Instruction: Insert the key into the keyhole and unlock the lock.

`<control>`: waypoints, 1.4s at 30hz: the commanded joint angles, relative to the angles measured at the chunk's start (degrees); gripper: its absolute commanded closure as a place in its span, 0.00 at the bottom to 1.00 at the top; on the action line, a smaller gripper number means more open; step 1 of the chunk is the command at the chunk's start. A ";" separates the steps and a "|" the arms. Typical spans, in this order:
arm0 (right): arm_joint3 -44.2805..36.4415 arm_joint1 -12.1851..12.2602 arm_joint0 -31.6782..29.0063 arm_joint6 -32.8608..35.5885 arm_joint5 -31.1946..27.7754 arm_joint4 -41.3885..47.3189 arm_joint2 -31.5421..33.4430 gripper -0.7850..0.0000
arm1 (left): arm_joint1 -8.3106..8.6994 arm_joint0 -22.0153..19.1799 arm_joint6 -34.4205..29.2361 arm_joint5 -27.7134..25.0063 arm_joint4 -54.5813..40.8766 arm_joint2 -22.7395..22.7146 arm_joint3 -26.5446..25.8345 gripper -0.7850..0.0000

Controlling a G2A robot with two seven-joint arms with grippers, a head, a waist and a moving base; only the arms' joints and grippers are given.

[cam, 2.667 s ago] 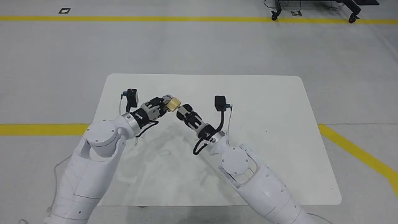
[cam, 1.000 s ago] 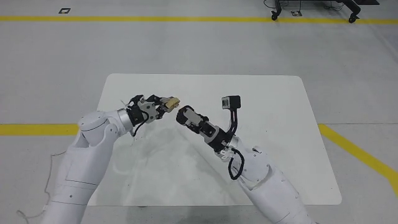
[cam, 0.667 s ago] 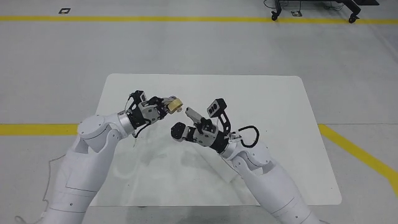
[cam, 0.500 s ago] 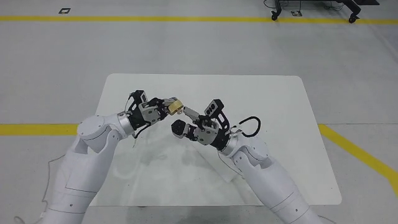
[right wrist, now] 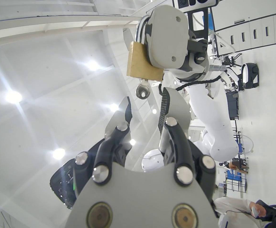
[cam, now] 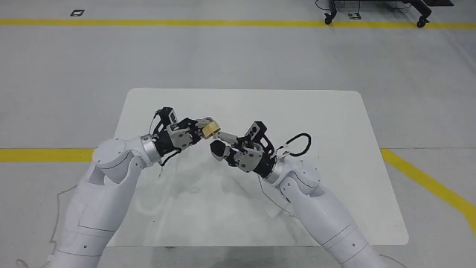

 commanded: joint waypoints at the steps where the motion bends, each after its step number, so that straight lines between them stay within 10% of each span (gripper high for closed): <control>1: 0.24 -0.02 0.07 -0.06 0.00 0.12 0.02 0.68 | 0.04 0.03 -0.26 -0.25 0.31 0.17 -0.10 1.00; 8: 0.39 -0.11 0.34 -0.16 -0.03 0.18 -0.07 1.00 | 0.17 -0.09 -0.43 -0.45 0.57 0.34 0.01 1.00; 38: 5.76 -2.04 0.98 2.75 3.03 21.70 1.75 1.00 | 0.59 4.95 13.67 -15.58 16.74 0.01 -7.42 1.00; 39: 5.37 -1.91 0.78 2.42 2.01 20.21 2.16 0.87 | 0.59 5.00 13.65 -15.46 16.67 -0.05 -7.43 1.00; 42: 3.33 -1.47 -0.20 2.04 0.15 17.24 3.73 0.05 | 0.58 4.96 13.42 -15.35 16.44 -0.12 -7.45 1.00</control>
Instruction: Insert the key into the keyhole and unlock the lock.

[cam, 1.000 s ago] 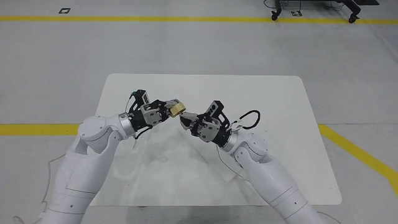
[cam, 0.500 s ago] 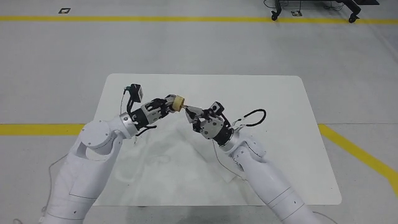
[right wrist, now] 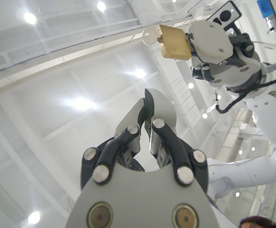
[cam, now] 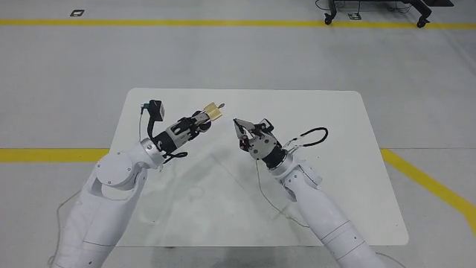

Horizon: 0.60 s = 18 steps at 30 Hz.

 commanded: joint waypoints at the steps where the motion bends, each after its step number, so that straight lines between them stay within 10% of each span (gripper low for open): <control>1: -1.42 0.38 -0.48 -0.19 -1.36 -3.06 1.16 0.00 | -0.01 -0.05 -0.25 -0.09 -0.11 0.01 0.01 1.00; 8: -8.83 2.41 -3.58 -5.20 -13.72 -25.29 7.84 0.00 | 0.08 -0.90 -6.74 0.45 -4.36 -0.29 1.06 1.00; 18: -8.83 2.41 -3.58 -5.20 -13.72 -25.29 7.84 0.00 | 1.60 -5.36 -28.21 11.38 -8.16 -2.33 7.81 1.00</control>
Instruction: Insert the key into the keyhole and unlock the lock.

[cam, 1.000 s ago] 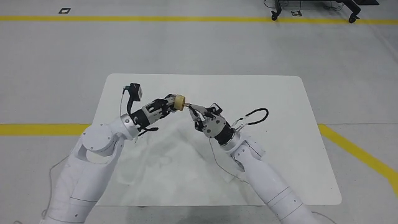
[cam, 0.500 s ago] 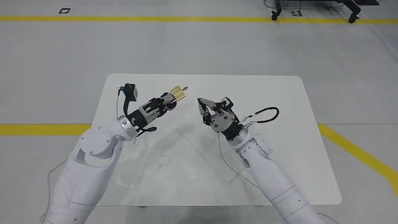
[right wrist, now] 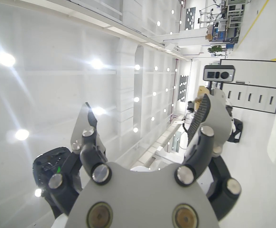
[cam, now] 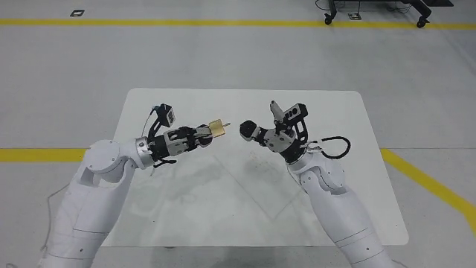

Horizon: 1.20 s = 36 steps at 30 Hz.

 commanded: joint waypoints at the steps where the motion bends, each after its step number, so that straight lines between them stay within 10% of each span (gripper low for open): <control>1: 0.01 0.04 0.06 -0.07 -0.02 -1.04 -0.01 0.00 | 0.40 -1.20 -3.70 3.32 0.30 -0.54 1.92 1.00; 9: 0.99 1.86 2.79 2.20 -10.97 -28.99 2.40 0.00 | 1.35 -3.43 -12.55 1.49 1.51 -0.91 4.49 1.00; 19: 0.67 1.95 2.94 1.93 -11.54 -31.06 2.51 0.00 | 1.68 -4.09 -14.84 -0.70 3.36 1.89 4.22 1.00; 23: 0.26 2.89 5.23 6.14 -18.59 -50.21 1.24 0.00 | 1.84 -4.36 -14.78 -1.20 3.46 2.22 4.32 1.00; 29: 1.07 4.18 8.46 12.90 -25.88 -58.94 1.65 0.37 | 2.12 -4.43 -15.68 -1.94 3.65 2.82 4.05 1.00; 36: -0.52 4.75 9.49 13.16 -29.08 -60.57 -0.18 0.35 | 2.40 -4.59 -16.22 -2.09 3.61 3.53 3.98 1.00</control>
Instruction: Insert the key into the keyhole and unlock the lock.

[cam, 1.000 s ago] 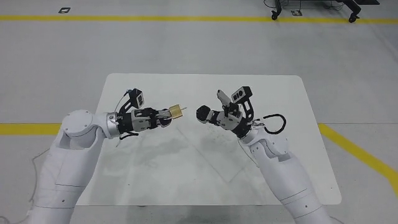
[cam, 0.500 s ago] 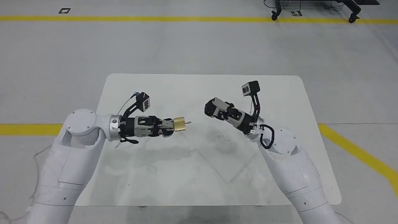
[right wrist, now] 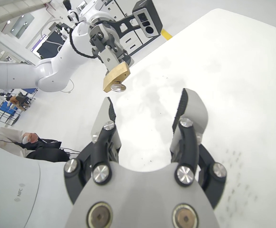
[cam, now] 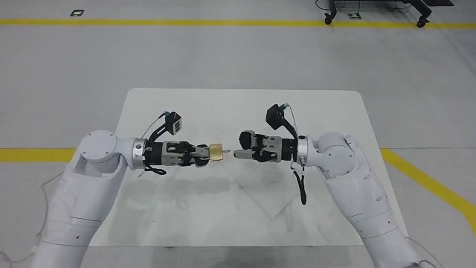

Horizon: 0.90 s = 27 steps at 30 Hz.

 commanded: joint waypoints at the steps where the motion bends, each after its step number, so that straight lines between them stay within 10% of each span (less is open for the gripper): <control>1: -0.23 0.11 0.23 0.16 -0.81 0.36 -0.70 0.29 | 0.06 -0.10 -0.27 0.12 0.03 0.31 0.06 1.00; 12: 0.12 0.80 1.88 -0.02 -1.74 1.27 -3.49 0.42 | 0.38 -0.88 -0.83 -0.04 -0.12 1.73 0.42 1.00; 21: -0.37 1.48 2.03 -0.94 -1.56 1.24 -4.79 0.75 | 0.68 -1.05 -0.60 -0.19 -0.22 2.43 0.29 1.00; 24: -0.18 1.69 2.16 -1.26 -1.71 1.74 -5.21 1.00 | 0.78 -1.13 -0.60 -0.31 -0.35 2.64 0.36 1.00; 27: 0.11 1.90 2.32 -1.28 -1.75 2.32 -5.65 1.00 | 0.87 -1.17 -0.42 -0.44 -0.33 2.83 0.30 1.00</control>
